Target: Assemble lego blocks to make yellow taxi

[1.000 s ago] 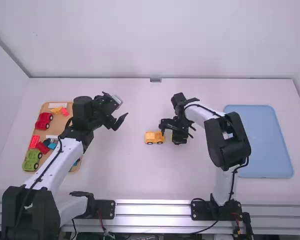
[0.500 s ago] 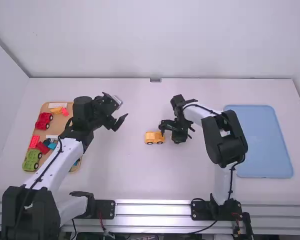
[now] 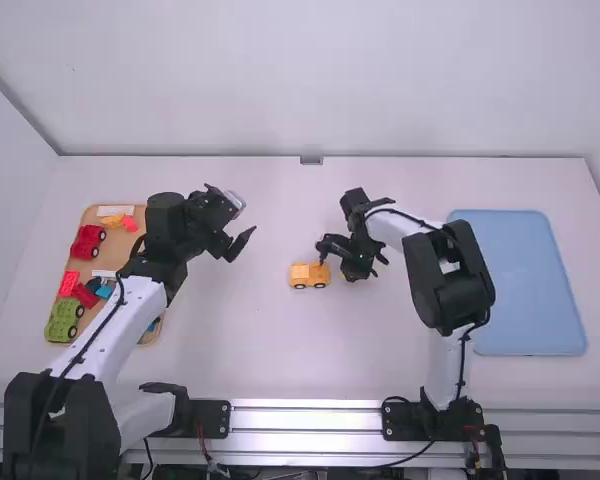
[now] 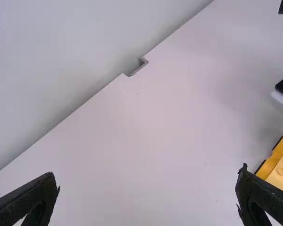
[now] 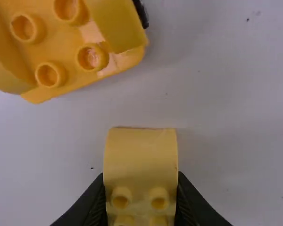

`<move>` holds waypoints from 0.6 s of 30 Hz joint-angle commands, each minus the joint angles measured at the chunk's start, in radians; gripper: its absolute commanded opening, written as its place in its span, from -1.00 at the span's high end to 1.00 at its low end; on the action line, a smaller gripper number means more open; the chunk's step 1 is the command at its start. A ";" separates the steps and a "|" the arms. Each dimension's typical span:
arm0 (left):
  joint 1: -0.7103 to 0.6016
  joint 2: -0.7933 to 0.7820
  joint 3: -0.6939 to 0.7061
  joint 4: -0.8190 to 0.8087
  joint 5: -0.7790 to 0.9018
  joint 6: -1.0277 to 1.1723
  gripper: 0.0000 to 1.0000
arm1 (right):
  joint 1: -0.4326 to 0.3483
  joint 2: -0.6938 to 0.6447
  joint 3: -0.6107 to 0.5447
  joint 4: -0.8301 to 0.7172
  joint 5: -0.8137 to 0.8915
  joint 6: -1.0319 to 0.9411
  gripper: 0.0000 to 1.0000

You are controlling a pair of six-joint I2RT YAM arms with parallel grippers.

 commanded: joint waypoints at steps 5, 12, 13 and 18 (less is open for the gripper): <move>0.002 -0.015 -0.012 0.020 0.006 0.004 -0.98 | 0.040 0.019 0.015 -0.004 0.042 0.265 0.63; 0.002 -0.014 -0.012 0.025 0.007 0.004 -0.98 | 0.042 0.019 0.014 -0.005 0.090 0.625 0.88; 0.005 -0.015 -0.012 0.026 0.006 0.004 -0.98 | 0.041 0.019 0.014 -0.003 0.091 0.694 0.89; 0.004 -0.014 -0.012 0.025 0.006 0.003 -0.98 | 0.020 0.019 0.015 -0.006 0.091 0.954 1.00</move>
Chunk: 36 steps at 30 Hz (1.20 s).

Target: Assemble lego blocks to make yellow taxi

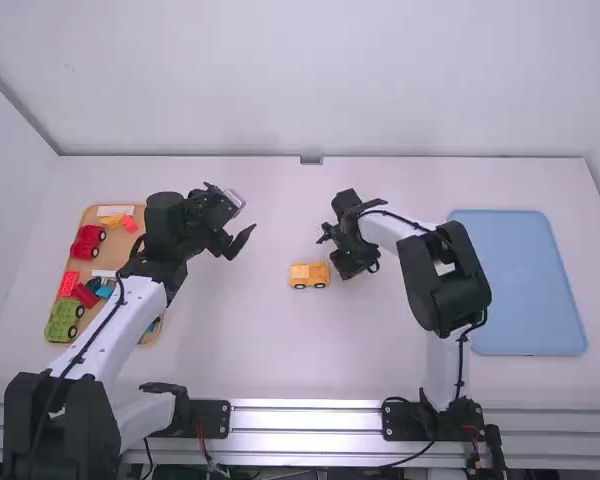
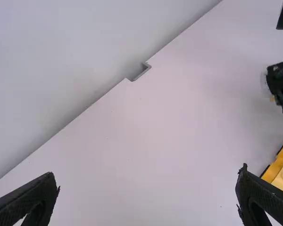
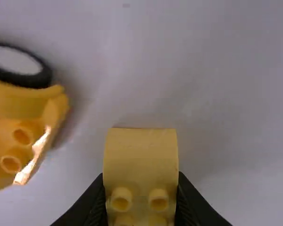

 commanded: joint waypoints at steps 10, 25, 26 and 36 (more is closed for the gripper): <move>0.005 -0.014 -0.012 0.003 0.008 0.001 -0.98 | -0.037 0.019 0.006 -0.012 -0.003 0.808 1.00; 0.004 -0.014 -0.013 0.002 0.007 0.000 -0.98 | -0.024 0.019 0.006 -0.041 -0.023 1.503 1.00; 0.003 -0.014 -0.013 0.003 0.007 0.001 -0.98 | -0.025 0.019 0.006 -0.044 -0.023 1.540 1.00; 0.003 -0.014 -0.016 0.005 0.008 0.000 -0.98 | -0.036 0.019 0.006 -0.053 -0.022 1.853 1.00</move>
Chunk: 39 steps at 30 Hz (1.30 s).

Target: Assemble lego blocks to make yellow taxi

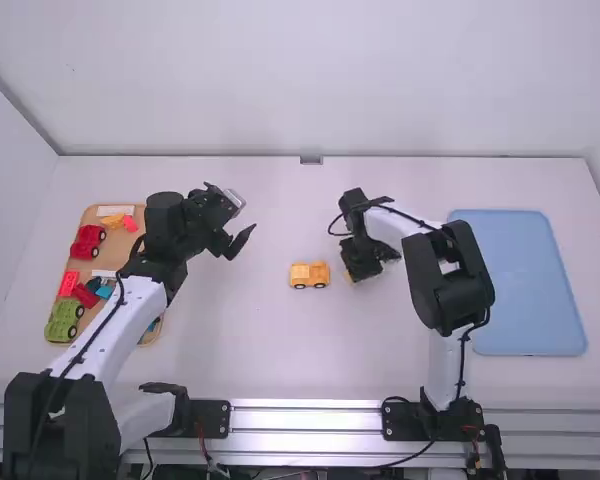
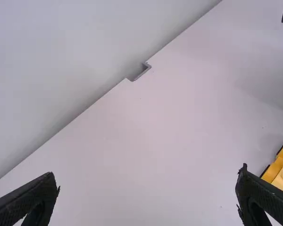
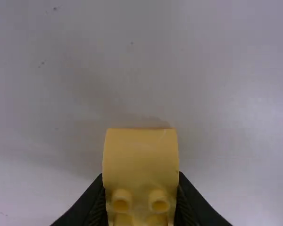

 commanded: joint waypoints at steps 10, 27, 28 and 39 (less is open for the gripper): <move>0.004 -0.013 -0.017 0.007 0.015 0.001 -0.98 | -0.006 0.019 0.001 0.000 0.009 0.228 0.88; 0.004 -0.013 -0.017 0.006 0.015 0.001 -0.98 | -0.063 -0.015 0.048 -0.129 -0.029 0.177 -0.97; 0.003 -0.013 -0.017 0.006 0.015 0.001 -0.98 | -0.067 -0.019 0.060 -0.145 -0.028 0.163 -0.98; 0.003 -0.013 -0.017 0.006 0.008 0.001 -0.98 | -0.132 -0.027 0.412 -0.378 -0.019 -0.547 -0.98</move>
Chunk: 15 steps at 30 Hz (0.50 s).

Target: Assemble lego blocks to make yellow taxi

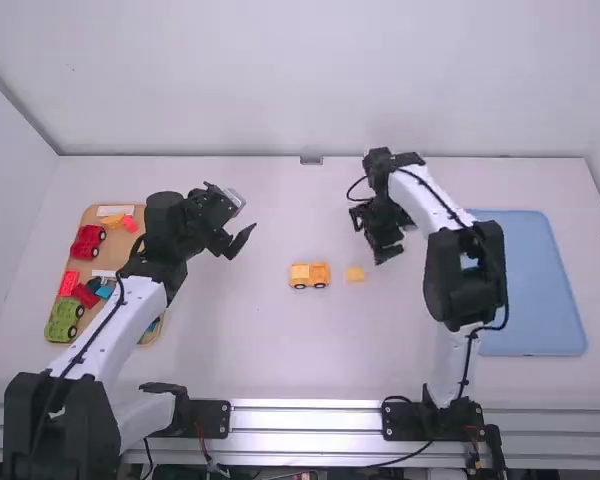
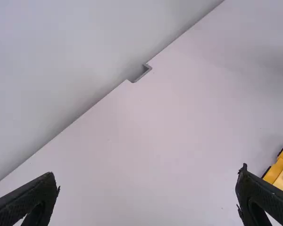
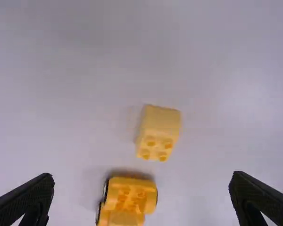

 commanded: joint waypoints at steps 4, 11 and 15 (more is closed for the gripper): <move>0.003 -0.013 -0.017 0.000 0.003 0.004 -0.98 | -0.022 -0.027 0.115 -0.007 0.106 -0.891 -0.98; 0.005 -0.014 -0.017 0.003 0.008 0.003 -0.98 | -0.051 -0.027 0.129 0.043 0.225 -1.677 -0.98; 0.003 -0.014 -0.017 -0.031 0.023 0.010 -0.98 | -0.053 -0.027 0.129 0.099 0.028 -1.942 -0.98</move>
